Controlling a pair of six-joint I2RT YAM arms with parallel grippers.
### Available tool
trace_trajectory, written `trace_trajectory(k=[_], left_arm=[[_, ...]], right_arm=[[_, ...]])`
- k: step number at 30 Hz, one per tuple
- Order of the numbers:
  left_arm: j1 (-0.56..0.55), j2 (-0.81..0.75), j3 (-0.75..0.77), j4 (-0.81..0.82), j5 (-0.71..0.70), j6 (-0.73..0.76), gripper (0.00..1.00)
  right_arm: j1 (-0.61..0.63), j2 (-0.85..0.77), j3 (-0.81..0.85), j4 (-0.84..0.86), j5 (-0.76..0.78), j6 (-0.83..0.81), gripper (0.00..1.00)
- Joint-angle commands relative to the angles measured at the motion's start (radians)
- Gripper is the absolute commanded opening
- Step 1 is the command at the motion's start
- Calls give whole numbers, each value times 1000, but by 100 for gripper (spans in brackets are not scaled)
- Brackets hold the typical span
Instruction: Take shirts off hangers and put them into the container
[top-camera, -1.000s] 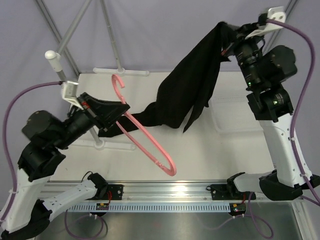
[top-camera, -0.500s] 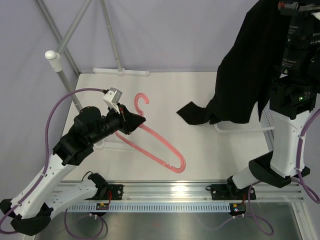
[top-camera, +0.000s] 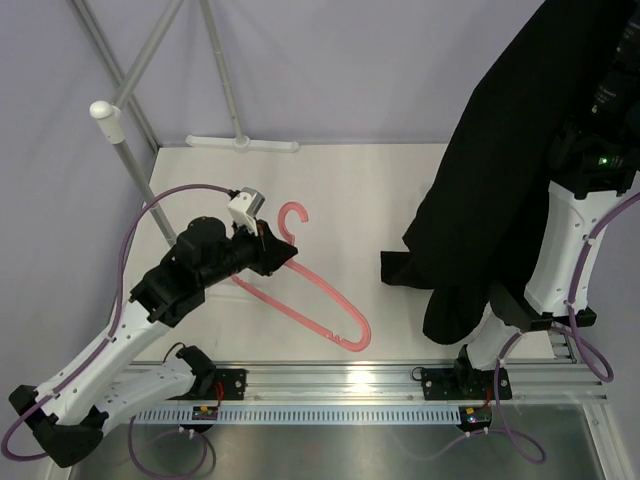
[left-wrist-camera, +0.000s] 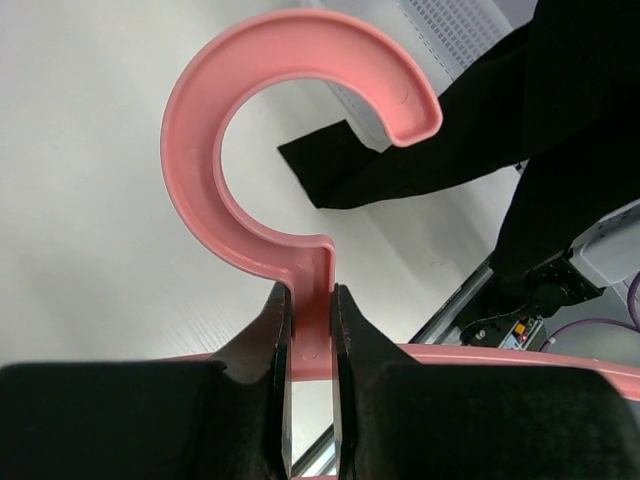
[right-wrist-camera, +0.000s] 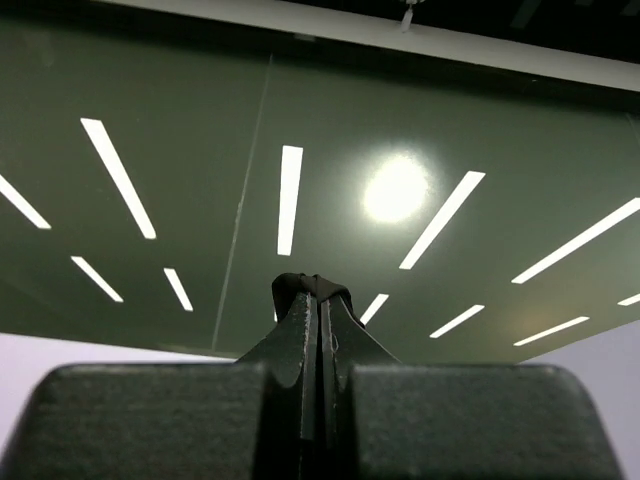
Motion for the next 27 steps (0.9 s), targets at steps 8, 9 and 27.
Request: trace_trajectory(k=[8,9,27], left_arm=[[3,8,-106,166,25,11,0],[1,22,-106,175,33,9,0],[-20,78,-115,243,27,-38,0]], right_arm=[[-231,97,85,226,-47,245,0],[-251,99,84,230,-49,266,0],[-452,220,-40,154,-146,665,0]])
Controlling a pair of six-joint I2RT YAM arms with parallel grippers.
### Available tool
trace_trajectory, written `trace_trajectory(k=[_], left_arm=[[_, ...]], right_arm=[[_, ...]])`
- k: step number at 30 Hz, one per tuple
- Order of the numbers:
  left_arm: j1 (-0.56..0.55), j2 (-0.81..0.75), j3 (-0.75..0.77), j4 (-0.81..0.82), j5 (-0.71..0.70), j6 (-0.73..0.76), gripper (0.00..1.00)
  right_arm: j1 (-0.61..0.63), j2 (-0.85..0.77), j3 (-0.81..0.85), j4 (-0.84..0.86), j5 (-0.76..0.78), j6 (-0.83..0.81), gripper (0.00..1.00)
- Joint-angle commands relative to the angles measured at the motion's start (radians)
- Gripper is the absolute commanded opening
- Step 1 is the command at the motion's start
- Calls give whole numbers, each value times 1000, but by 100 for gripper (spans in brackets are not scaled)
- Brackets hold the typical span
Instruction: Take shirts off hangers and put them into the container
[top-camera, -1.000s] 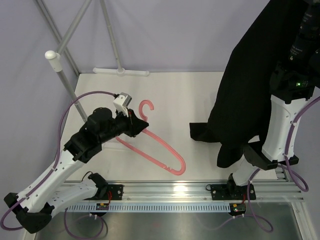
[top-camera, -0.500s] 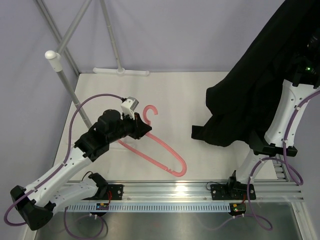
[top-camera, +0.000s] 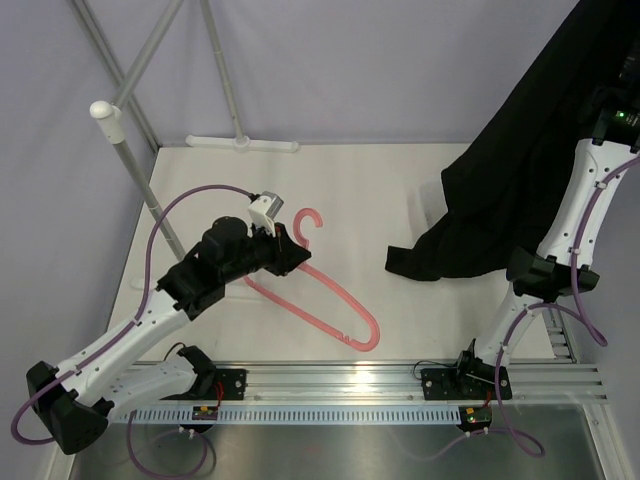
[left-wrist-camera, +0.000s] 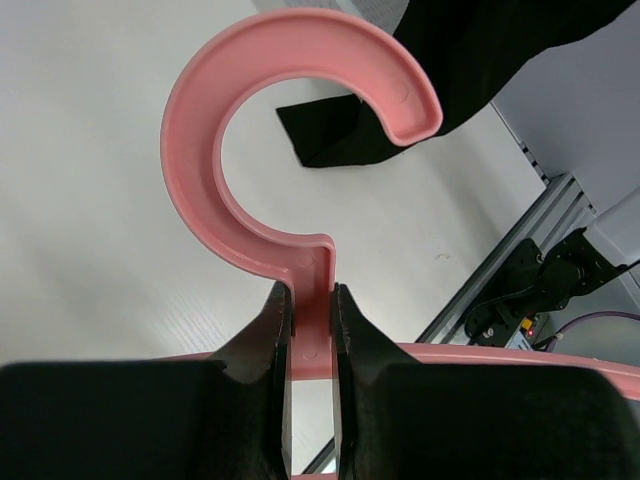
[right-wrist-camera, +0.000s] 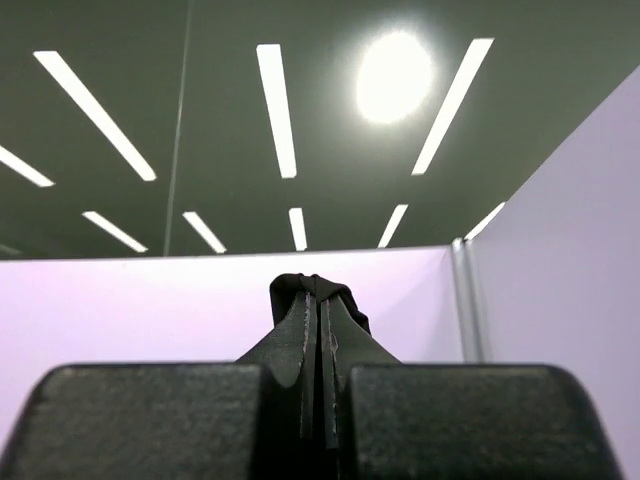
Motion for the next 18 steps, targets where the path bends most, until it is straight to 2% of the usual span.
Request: trace_trajectory(k=[1,4,7,9,13,15,16,18], left_arm=[[-10,-24,-8,88,-7,-21,0],[-24,-41,-20,97,-25,-34,0],[-33,-61,-29,95,-41,-44,0],[-38,-69,-29,94,-45,-55,0],[-55,-90,-23,89,-64,-67,0],[-64,-104,-20,78,-85,-75,0],[-67,-110,-20,75,-88,-78,0],[-71,-123,-22,69,-96,-90,0]], right_arm=[[0,-8,-28,23,-79,124,0],[5,9,-59,-5,-126,184,0],[22,-45,-146,-19,-139,173,0],[26,-93,-282,9,-124,185,0],[37,-294,-641,86,-61,196,0],[45,-363,-764,113,-18,210,0],[49,-438,-909,129,14,212,0],[52,-506,-1046,182,88,247,0]])
